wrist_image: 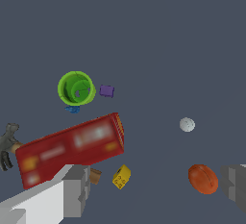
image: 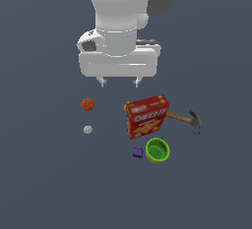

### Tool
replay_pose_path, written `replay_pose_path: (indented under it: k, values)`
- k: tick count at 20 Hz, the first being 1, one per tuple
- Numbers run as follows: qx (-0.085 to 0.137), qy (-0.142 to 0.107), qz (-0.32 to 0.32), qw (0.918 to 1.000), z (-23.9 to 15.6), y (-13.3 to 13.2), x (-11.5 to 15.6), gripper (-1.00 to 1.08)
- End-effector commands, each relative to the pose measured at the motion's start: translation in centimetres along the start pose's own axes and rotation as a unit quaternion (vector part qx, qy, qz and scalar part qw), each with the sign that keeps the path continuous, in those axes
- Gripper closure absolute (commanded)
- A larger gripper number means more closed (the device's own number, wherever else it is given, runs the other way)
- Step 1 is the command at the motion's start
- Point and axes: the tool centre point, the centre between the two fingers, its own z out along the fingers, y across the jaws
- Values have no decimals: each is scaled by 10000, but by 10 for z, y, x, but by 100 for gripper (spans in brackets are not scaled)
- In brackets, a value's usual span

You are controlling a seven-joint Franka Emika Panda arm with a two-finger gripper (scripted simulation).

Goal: Pick up a designated object from a clutter of objects.

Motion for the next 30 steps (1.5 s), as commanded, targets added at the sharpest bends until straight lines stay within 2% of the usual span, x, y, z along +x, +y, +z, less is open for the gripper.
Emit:
replay_pose_path:
  k: [1,7,14,22,30]
  values:
    - [17,3,19,10000,-1,0,0,-92]
    - [-15,-11,-67,10000,8,6,2,-92]
    - [-87,-70,-355,9993,40,30,9,-92]
    - [-161,-203,-959,9951,106,78,13,-92]
    - [-123,-339,-1666,9854,183,130,3,-92]
